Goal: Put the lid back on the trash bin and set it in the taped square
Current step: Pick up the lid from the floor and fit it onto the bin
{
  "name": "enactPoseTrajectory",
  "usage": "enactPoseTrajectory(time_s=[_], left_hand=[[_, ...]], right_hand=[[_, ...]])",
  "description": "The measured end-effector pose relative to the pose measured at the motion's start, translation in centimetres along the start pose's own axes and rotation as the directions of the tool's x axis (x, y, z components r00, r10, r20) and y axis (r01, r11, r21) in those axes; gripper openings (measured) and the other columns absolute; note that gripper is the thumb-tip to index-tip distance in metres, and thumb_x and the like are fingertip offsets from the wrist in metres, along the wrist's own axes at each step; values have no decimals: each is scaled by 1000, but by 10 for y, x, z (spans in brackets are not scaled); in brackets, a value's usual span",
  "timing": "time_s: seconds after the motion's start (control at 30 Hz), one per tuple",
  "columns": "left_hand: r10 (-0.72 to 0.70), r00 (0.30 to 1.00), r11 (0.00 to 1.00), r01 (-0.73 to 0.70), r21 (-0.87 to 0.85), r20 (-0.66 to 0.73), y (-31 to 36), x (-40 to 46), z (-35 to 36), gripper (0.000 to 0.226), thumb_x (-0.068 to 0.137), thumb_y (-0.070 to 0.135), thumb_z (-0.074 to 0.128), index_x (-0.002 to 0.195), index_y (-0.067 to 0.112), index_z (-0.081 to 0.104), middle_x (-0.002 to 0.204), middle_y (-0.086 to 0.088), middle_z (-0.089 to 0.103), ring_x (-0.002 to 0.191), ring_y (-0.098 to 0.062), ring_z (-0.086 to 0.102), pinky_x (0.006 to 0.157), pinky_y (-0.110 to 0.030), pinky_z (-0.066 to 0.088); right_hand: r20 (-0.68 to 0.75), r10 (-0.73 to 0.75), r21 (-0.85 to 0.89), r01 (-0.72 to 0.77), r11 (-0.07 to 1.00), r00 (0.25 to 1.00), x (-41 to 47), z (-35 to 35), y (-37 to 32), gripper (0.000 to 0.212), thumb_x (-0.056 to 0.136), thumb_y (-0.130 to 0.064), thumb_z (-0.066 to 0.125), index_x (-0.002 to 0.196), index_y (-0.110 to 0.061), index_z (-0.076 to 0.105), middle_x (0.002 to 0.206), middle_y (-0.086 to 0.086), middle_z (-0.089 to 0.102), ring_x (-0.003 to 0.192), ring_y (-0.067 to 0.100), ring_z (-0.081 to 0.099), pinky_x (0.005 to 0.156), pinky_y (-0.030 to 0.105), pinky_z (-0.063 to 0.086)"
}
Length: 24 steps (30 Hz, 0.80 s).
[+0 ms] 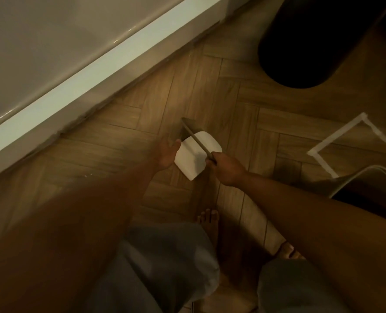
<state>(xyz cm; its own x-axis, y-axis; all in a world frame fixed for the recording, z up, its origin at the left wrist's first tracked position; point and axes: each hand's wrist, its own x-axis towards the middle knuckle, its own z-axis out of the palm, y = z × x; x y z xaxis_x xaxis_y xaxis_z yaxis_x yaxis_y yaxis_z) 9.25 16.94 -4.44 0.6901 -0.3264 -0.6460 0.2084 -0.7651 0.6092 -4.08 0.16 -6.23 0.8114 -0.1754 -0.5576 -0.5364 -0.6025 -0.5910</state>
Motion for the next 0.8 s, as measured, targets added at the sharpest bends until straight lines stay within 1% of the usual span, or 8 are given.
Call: enactPoseTrajectory(time_s=[0.13,0.23,0.37,0.47,0.57,0.63,0.73,0.8], left_hand=[[44,999,999,-44,-27,-2,20,1,-6,69,107,44,43,162,10,19,165,-15,34,149,-28,38,112,-34,33],[114,993,993,-114,-10,-20,39,0,-9,63,107,40,46,161,13,29,161,-12,41,146,-26,42,114,-34,34],[193,981,981,-193,4,-33,67,-11,-7,62,103,44,52,158,20,36,159,-8,45,143,-26,46,117,-47,40],[260,965,965,-261,-1,-34,93,-23,-4,60,104,43,52,158,21,36,160,-7,42,145,-25,43,112,-37,40],[336,941,941,-337,-18,-22,119,-35,-1,59,105,40,52,157,18,38,159,-8,44,144,-23,43,103,-28,37],[371,929,927,-371,-47,-11,133,-43,0,58,104,39,53,156,18,39,158,-7,45,143,-21,45,105,-28,40],[408,913,909,-407,-90,-1,159,-63,6,56,104,40,54,155,20,42,151,-1,51,134,-17,52,109,-35,46],[434,901,897,-430,-106,21,176,-77,13,53,104,41,52,153,21,44,137,5,57,121,-12,57,100,-29,51]], right_hand=[[21,-18,29,17,999,1000,-7,-16,-14,24,109,-25,50,118,-12,69,108,6,70,99,24,67,80,34,51],[27,-43,61,41,997,999,-16,-34,-25,24,109,-25,53,120,-12,70,104,0,66,95,18,62,72,27,44],[-3,-65,113,65,991,998,-38,-69,-37,20,108,-23,56,116,-13,71,99,0,67,90,12,61,70,19,43],[-39,-82,120,86,989,996,-62,-104,-45,23,107,-23,57,108,-4,70,95,11,69,80,13,61,68,23,46],[-114,-89,118,102,988,990,-92,-142,-53,26,107,-29,56,103,-7,70,87,7,65,73,12,58,66,26,46],[-164,-83,152,108,983,983,-113,-166,-57,27,107,-33,55,101,-12,70,83,3,64,72,12,59,66,27,46],[-266,-60,231,124,965,962,-147,-197,-55,36,106,-39,57,101,-6,72,84,16,70,71,25,66,68,35,52],[-347,-41,292,149,945,937,-170,-213,-52,43,105,-41,58,101,-1,72,88,22,73,73,33,68,68,40,54]])
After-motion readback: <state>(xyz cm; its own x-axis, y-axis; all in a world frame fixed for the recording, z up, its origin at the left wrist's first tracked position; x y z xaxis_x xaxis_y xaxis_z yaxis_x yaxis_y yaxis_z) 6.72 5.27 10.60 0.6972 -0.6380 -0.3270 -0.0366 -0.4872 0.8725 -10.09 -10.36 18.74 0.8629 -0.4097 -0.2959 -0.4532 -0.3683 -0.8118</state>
